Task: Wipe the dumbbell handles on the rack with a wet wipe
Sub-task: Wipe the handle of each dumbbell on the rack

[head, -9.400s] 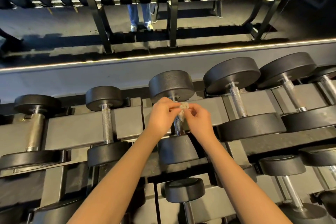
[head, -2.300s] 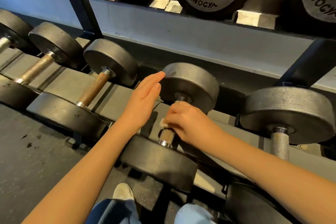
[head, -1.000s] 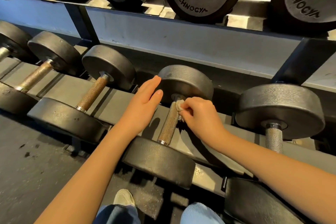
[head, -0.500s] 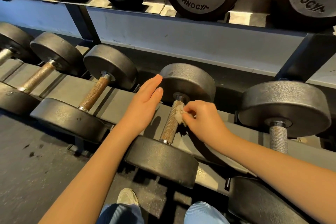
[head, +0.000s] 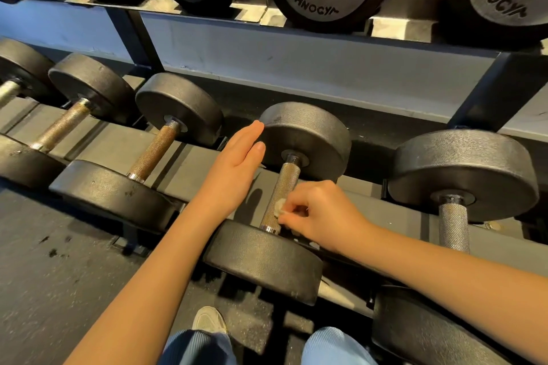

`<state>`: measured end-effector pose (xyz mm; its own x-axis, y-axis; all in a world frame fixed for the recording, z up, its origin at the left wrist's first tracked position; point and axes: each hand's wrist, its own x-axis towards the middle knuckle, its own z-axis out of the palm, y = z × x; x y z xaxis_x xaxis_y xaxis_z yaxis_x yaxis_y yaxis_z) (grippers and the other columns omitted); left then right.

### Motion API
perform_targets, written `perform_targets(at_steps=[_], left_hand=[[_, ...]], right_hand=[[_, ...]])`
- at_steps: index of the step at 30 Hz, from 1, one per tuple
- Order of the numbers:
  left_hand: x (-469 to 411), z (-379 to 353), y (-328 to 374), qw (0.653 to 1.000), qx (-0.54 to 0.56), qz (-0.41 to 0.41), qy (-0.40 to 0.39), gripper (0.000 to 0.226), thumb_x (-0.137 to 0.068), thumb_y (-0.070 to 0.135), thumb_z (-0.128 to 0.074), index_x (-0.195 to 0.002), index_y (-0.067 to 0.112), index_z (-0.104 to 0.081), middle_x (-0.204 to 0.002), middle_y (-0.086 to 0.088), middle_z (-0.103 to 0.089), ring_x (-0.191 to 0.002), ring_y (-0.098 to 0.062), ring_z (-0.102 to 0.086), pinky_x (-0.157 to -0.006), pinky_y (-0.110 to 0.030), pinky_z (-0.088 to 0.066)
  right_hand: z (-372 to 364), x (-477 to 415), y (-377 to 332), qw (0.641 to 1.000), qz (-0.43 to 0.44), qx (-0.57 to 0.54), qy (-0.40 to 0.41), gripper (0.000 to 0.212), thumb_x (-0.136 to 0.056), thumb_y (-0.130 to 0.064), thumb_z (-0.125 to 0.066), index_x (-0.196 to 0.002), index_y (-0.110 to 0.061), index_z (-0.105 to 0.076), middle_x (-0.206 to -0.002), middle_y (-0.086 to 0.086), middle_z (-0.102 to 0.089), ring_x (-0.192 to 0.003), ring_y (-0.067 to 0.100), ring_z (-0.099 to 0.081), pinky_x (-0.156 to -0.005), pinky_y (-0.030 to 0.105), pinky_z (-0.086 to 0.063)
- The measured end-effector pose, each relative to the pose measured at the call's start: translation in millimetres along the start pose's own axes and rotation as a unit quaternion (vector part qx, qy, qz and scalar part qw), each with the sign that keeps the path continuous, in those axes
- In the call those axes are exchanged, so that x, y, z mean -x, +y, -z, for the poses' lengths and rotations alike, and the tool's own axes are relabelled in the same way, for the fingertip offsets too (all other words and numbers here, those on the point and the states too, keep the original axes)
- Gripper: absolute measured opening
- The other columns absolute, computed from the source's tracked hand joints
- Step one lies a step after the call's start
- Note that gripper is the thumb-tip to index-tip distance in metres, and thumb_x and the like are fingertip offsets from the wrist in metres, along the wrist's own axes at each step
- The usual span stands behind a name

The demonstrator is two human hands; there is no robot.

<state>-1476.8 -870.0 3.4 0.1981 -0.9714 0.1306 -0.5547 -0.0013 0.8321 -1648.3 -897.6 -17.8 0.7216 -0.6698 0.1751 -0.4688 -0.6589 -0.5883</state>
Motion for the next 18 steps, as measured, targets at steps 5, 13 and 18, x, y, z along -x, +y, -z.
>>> perform_targets(at_steps=[5, 13, 18], left_hand=[[0.3, -0.2, 1.0, 1.000, -0.006, -0.001, 0.001, 0.046, -0.103, 0.026, -0.034, -0.148, 0.025, -0.025, -0.153, 0.011, -0.026, -0.126, 0.012, -0.019, -0.085, 0.014, -0.012], [0.1, -0.5, 1.1, 1.000, -0.019, -0.002, 0.002, 0.046, -0.103, 0.027, -0.033, -0.149, 0.024, -0.025, -0.154, 0.011, -0.025, -0.126, 0.013, -0.018, -0.084, 0.015, -0.011], [-0.2, -1.0, -0.5, 1.000, -0.020, -0.003, 0.003, 0.046, -0.103, 0.028, -0.033, -0.149, 0.025, -0.025, -0.154, 0.011, -0.025, -0.127, 0.012, -0.019, -0.086, 0.013, -0.012]], right_hand=[[5.9, -6.1, 4.5, 0.992, -0.106, -0.040, 0.057, 0.014, -0.083, -0.024, -0.071, -0.073, -0.015, -0.069, -0.068, -0.014, -0.059, -0.065, 0.004, -0.059, -0.062, 0.018, -0.047], [0.0, 3.5, -1.4, 0.992, -0.075, -0.082, -0.053, 0.015, -0.080, -0.021, -0.075, -0.070, -0.012, -0.069, -0.065, -0.014, -0.057, -0.062, 0.000, -0.055, -0.061, 0.011, -0.042], [1.0, 2.7, -2.8, 0.993, -0.073, -0.074, -0.054, 0.015, -0.080, -0.024, -0.075, -0.071, -0.013, -0.069, -0.067, -0.009, -0.061, -0.065, 0.004, -0.058, -0.063, 0.017, -0.047]])
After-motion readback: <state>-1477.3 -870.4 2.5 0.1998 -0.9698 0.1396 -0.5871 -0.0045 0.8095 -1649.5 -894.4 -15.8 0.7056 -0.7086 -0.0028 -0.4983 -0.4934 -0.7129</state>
